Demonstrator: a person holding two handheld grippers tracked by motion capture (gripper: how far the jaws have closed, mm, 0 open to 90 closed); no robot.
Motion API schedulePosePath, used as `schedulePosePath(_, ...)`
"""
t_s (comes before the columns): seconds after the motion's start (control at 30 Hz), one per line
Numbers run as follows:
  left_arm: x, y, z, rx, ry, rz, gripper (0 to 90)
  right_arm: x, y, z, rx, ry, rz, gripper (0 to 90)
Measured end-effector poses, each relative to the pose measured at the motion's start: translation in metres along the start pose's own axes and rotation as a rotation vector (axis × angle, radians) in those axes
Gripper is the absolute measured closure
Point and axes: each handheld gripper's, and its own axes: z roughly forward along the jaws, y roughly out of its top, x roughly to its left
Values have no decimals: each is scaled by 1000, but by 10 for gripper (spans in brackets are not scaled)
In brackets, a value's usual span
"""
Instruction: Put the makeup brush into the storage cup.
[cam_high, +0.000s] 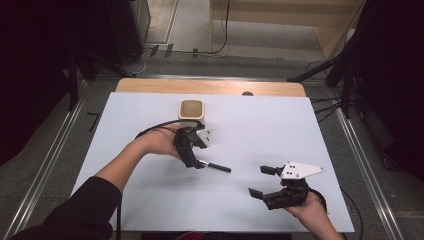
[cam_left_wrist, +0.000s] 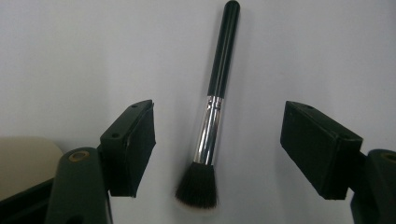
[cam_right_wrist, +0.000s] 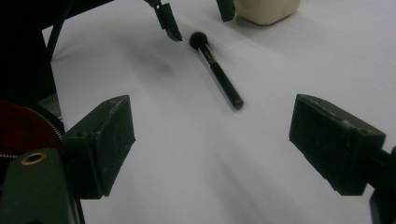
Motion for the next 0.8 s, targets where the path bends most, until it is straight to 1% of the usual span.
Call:
schedulePosePath(0.03, 0, 0, 0, 0, 0, 0, 274, 0, 0, 0, 0, 0, 0, 152)
schedulePosePath(0.1, 0, -1, 3, 20, 3, 2, 278, 0, 0, 0, 1, 0, 1, 151)
schedulePosePath(0.17, 0, -1, 5, 50, 10, 16, 279, 0, 0, 0, 4, -1, 1, 151)
schedulePosePath(0.27, -1, 0, 8, 48, -1, 12, 286, 0, 0, 0, 5, -2, 1, 151)
schedulePosePath(0.33, 1, 1, 11, 55, 3, 20, 289, 0, 0, 0, 6, -2, 0, 151)
schedulePosePath(0.37, 0, 0, 13, 54, -2, 10, 292, 0, 0, 0, 6, -2, 0, 151)
schedulePosePath(0.5, 1, -1, 17, 59, -1, 10, 308, 0, 0, 0, 1, -1, -2, 151)
schedulePosePath(0.53, 0, -1, 18, 63, 1, 13, 314, 0, 0, 0, 3, -2, 1, 151)
schedulePosePath(0.57, 0, -1, 21, 61, 6, 29, 326, 0, 0, 0, 6, -1, 3, 151)
schedulePosePath(0.8, -3, -3, 27, 63, 1, 41, 403, 0, -1, 1, 12, 2, 1, 151)
